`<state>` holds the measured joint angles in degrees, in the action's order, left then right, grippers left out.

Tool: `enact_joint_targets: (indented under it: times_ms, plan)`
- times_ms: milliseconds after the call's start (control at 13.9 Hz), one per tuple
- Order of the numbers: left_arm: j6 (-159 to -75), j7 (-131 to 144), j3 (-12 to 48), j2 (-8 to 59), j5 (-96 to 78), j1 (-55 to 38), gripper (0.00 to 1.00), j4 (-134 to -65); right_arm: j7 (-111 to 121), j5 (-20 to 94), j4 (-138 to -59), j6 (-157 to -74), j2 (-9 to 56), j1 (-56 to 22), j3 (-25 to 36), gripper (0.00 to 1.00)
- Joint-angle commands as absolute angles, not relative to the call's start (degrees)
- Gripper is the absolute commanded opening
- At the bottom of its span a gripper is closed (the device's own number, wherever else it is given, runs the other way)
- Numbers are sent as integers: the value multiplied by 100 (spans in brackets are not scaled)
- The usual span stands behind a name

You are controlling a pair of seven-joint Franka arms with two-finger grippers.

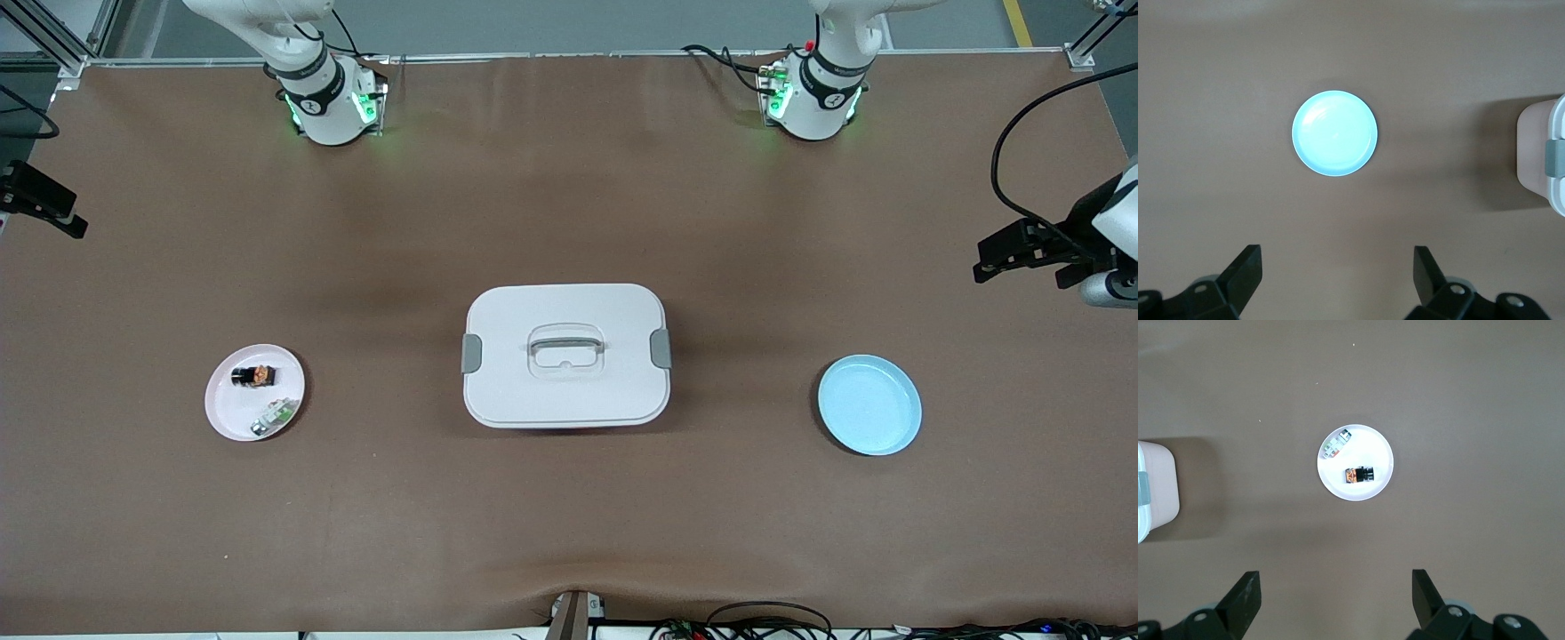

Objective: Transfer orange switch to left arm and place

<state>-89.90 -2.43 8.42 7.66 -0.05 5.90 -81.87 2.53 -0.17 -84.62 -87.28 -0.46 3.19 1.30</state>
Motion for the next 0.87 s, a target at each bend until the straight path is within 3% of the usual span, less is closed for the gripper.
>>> enact_joint_targets:
  times_ms: [0,793]
  plan:
    - [-8930,-246,844,765,123,571,100,-8121,193,-114,-8622,-8798,-211,316,106,100]
    - [-8930,-316,826,791,105,589,100,-8121,-26,-44,-8613,-8763,-220,290,105,100]
